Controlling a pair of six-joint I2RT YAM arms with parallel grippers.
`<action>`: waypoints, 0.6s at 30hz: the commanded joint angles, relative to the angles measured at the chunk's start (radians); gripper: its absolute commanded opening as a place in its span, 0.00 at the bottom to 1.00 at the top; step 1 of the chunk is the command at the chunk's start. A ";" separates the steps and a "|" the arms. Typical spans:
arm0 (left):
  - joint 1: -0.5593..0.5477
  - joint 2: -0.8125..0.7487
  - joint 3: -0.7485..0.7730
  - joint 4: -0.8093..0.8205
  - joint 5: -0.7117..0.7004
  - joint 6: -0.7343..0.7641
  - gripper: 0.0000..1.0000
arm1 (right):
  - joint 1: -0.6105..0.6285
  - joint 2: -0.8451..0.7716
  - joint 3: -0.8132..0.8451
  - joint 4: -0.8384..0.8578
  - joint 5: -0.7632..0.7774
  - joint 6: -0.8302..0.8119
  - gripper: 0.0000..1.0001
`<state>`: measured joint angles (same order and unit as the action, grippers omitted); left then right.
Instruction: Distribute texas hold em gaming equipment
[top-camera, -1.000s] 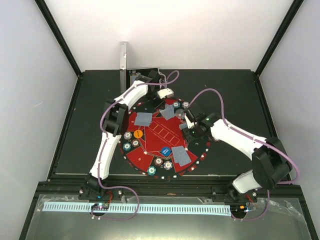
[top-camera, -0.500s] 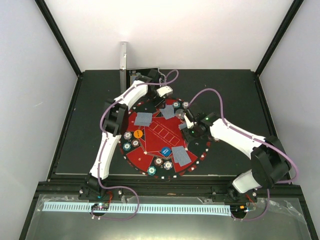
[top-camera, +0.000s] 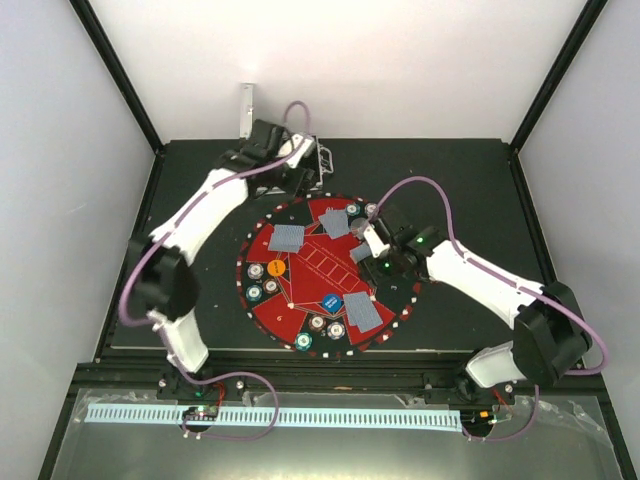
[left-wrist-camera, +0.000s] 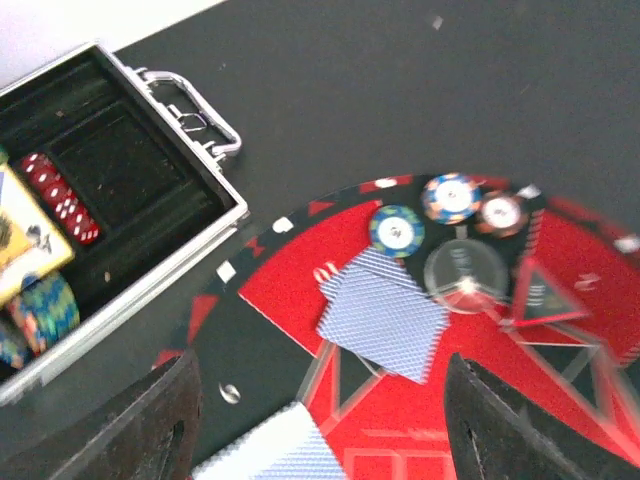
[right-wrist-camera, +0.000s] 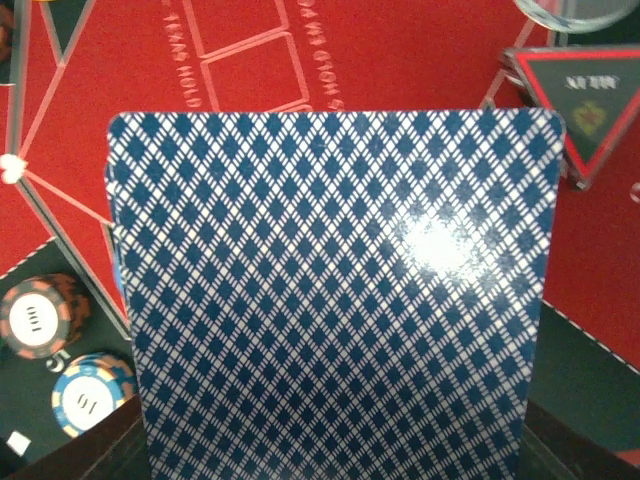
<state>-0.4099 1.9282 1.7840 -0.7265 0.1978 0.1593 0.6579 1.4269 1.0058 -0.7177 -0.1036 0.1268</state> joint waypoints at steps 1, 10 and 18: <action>0.008 -0.325 -0.325 0.278 0.099 -0.346 0.70 | 0.046 -0.042 0.004 0.033 -0.064 -0.050 0.63; 0.005 -0.756 -1.010 0.722 0.536 -0.906 0.70 | 0.200 -0.052 -0.009 0.085 -0.082 -0.051 0.63; -0.004 -0.777 -1.121 0.631 0.720 -0.841 0.69 | 0.296 -0.014 0.009 0.075 -0.074 -0.050 0.63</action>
<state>-0.4080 1.1610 0.6567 -0.1043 0.7673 -0.6827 0.9211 1.3945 1.0023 -0.6571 -0.1753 0.0868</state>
